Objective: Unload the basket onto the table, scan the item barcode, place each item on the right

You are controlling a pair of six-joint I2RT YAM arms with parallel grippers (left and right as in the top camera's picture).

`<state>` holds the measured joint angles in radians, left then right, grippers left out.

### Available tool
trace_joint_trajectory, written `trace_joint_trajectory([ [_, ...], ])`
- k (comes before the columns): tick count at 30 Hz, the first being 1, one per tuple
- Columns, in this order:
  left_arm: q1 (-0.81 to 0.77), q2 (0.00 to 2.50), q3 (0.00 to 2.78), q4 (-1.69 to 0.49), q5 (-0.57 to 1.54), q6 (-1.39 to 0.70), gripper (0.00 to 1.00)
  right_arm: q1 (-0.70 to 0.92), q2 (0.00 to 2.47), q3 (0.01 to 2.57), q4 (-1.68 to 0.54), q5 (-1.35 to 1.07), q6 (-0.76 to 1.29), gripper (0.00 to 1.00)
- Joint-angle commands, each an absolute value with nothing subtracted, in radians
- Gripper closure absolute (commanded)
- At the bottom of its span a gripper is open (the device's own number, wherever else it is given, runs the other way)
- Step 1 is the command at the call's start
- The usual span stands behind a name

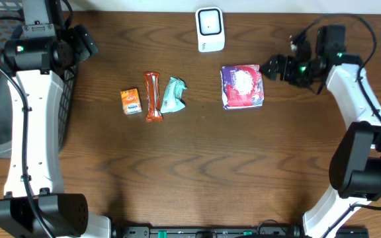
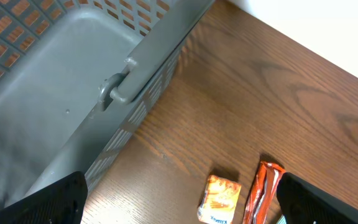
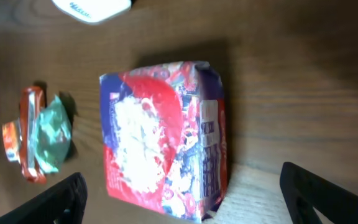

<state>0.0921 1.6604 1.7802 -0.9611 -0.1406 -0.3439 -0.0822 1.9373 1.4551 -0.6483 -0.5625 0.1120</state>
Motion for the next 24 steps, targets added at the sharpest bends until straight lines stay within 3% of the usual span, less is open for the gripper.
trace_joint_trajectory([
  [1,0.106,1.648,1.786,-0.964,-0.161,-0.354,0.02,-0.083,1.949,1.377,-0.582,-0.616,0.120,0.07],
  [5,0.106,1.648,1.786,-0.964,-0.161,-0.354,0.02,-0.076,1.949,1.272,-0.418,-0.616,0.216,0.13],
  [13,0.106,1.648,1.786,-0.964,-0.161,-0.354,0.02,-0.028,1.950,1.118,-0.137,-0.623,0.331,0.11],
  [24,0.106,1.648,1.786,-0.964,-0.161,-0.354,0.02,0.067,1.969,1.103,-0.100,-0.525,0.344,0.12],
])
